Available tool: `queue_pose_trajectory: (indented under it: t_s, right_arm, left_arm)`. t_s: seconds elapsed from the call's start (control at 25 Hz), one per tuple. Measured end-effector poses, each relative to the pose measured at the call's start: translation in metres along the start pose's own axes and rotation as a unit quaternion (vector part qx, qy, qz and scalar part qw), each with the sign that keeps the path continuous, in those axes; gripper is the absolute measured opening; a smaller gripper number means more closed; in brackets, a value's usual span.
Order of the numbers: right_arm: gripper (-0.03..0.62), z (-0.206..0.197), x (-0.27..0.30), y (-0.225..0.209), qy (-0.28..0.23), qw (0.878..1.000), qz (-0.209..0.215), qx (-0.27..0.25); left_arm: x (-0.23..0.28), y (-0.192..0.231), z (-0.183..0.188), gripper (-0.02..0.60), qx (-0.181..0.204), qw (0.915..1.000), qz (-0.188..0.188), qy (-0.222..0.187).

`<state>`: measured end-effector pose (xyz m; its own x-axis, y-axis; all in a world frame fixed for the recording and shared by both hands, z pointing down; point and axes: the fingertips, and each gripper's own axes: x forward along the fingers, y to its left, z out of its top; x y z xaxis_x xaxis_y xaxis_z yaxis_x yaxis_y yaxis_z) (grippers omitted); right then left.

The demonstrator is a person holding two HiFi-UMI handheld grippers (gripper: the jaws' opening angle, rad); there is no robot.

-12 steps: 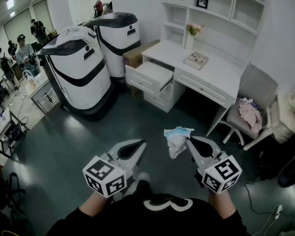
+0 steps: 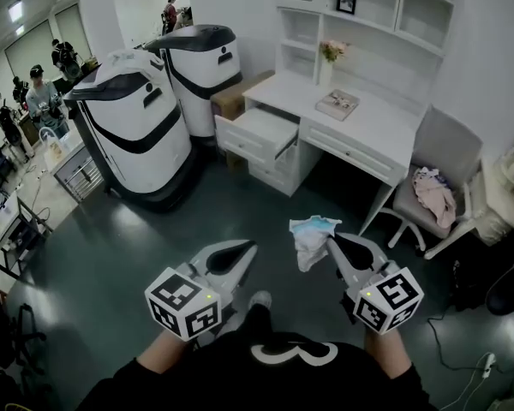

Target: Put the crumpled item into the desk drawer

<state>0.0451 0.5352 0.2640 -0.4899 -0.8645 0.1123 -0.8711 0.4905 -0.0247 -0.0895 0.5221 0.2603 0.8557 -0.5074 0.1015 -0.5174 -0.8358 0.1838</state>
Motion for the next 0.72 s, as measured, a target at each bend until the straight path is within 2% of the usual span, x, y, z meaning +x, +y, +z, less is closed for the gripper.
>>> queue_pose_trajectory:
  t_s: [0.28,0.72]
  right_arm:
    - [0.006,-0.007,0.015,-0.027,-0.004,1.000,-0.015,0.011]
    - [0.006,-0.029,0.087,-0.096,0.009,0.999,-0.021,0.027]
  left_arm:
    - [0.027,0.017,-0.004,0.009,0.004,0.9999,-0.009,0.004]
    - [0.101,0.090,-0.011,0.009,-0.006,0.9996,-0.018,0.019]
